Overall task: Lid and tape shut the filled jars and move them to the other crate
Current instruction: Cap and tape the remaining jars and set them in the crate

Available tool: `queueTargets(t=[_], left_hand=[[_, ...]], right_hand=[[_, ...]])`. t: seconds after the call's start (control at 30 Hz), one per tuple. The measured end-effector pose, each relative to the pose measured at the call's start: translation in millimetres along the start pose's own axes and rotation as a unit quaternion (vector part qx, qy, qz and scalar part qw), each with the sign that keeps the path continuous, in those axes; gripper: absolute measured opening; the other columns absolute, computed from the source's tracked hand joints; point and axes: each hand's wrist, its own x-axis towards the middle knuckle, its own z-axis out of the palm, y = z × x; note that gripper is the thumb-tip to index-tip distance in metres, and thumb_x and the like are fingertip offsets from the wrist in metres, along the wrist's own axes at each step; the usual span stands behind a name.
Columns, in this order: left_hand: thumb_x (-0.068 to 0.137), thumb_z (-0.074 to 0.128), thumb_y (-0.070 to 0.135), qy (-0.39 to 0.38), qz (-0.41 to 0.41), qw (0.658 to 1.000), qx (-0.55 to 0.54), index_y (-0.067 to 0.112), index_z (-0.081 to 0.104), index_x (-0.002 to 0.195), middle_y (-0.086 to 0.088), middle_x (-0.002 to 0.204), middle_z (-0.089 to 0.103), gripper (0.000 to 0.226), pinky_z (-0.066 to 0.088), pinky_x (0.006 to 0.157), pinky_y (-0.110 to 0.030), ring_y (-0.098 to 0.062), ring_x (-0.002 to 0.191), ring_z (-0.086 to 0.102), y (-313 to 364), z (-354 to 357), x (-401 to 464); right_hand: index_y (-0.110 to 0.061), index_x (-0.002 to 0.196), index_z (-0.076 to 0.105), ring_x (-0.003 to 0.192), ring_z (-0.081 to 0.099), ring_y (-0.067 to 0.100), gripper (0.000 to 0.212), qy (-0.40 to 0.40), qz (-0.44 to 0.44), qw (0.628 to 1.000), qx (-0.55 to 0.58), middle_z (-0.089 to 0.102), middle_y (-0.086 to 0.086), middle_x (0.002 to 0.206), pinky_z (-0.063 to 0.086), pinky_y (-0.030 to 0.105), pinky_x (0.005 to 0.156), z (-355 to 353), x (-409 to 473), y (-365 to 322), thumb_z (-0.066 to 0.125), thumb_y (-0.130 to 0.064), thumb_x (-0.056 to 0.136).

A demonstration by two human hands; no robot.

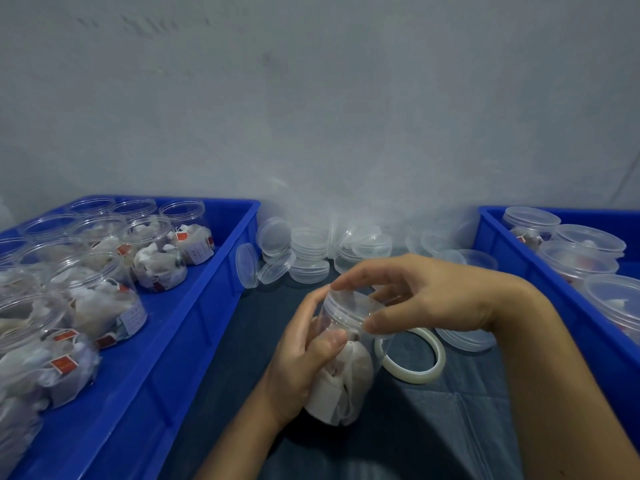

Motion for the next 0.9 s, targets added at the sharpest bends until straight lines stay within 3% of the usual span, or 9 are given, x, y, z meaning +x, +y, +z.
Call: queueTargets(t=[0.17, 0.3, 0.37, 0.57, 0.83, 0.9], left_hand=[[0.083, 0.070, 0.040, 0.042, 0.035, 0.995, 0.081, 0.023, 0.059, 0.140, 0.000, 0.131, 0.072, 0.060, 0.054, 0.099, -0.030, -0.021, 0.124, 0.068, 1, 11, -1], [0.080, 0.073, 0.042, 0.058, 0.068, 0.988, 0.127, 0.028, 0.060, 0.137, 0.004, 0.122, 0.074, 0.060, 0.055, 0.088, -0.023, -0.020, 0.113, 0.072, 1, 14, -4], [0.082, 0.074, 0.045, 0.063, 0.075, 0.986, 0.136, 0.028, 0.060, 0.136, 0.005, 0.118, 0.074, 0.058, 0.053, 0.085, -0.021, -0.018, 0.107, 0.073, 2, 15, -5], [0.083, 0.073, 0.049, 0.098, 0.080, 0.982, 0.137, 0.025, 0.059, 0.137, 0.007, 0.122, 0.074, 0.061, 0.054, 0.088, -0.023, -0.018, 0.114, 0.072, 3, 14, -5], [0.072, 0.080, 0.048, 0.114, 0.062, 0.978, 0.165, 0.040, 0.059, 0.133, 0.014, 0.119, 0.075, 0.064, 0.054, 0.080, -0.014, -0.008, 0.105, 0.073, 2, 14, -7], [0.072, 0.080, 0.052, 0.127, 0.060, 0.974, 0.176, 0.047, 0.058, 0.132, 0.018, 0.119, 0.074, 0.064, 0.052, 0.079, -0.012, -0.004, 0.107, 0.072, 2, 15, -8]], right_hand=[[-0.055, 0.126, 0.060, 0.101, 0.068, 0.001, 0.076, 0.058, 0.061, 0.994, -0.073, 0.065, -0.023, 0.113, 0.056, 0.035, 0.098, 2, 4, -2, 0.066, -0.092, 0.059], [-0.053, 0.130, 0.057, 0.102, 0.062, 0.002, 0.085, 0.092, 0.093, 0.982, -0.137, 0.061, -0.024, 0.111, 0.052, 0.033, 0.096, 6, 5, -12, 0.043, -0.101, 0.061], [-0.053, 0.134, 0.055, 0.108, 0.060, 0.003, 0.091, 0.093, 0.094, 0.981, -0.141, 0.058, -0.024, 0.116, 0.050, 0.034, 0.098, 7, 5, -16, 0.039, -0.102, 0.059], [-0.060, 0.137, 0.047, 0.109, 0.061, -0.001, 0.072, 0.043, 0.070, 0.988, -0.131, 0.056, -0.029, 0.128, 0.052, 0.035, 0.102, 11, 3, -20, 0.073, -0.076, 0.072], [-0.052, 0.112, 0.067, 0.083, 0.065, -0.007, 0.067, 0.138, 0.061, 0.979, -0.140, 0.068, -0.028, 0.094, 0.061, 0.034, 0.080, 18, 10, -21, 0.072, -0.079, 0.052], [-0.050, 0.108, 0.070, 0.079, 0.067, -0.002, 0.064, 0.164, 0.055, 0.974, -0.147, 0.070, -0.023, 0.089, 0.063, 0.035, 0.074, 19, 13, -21, 0.073, -0.078, 0.051]])
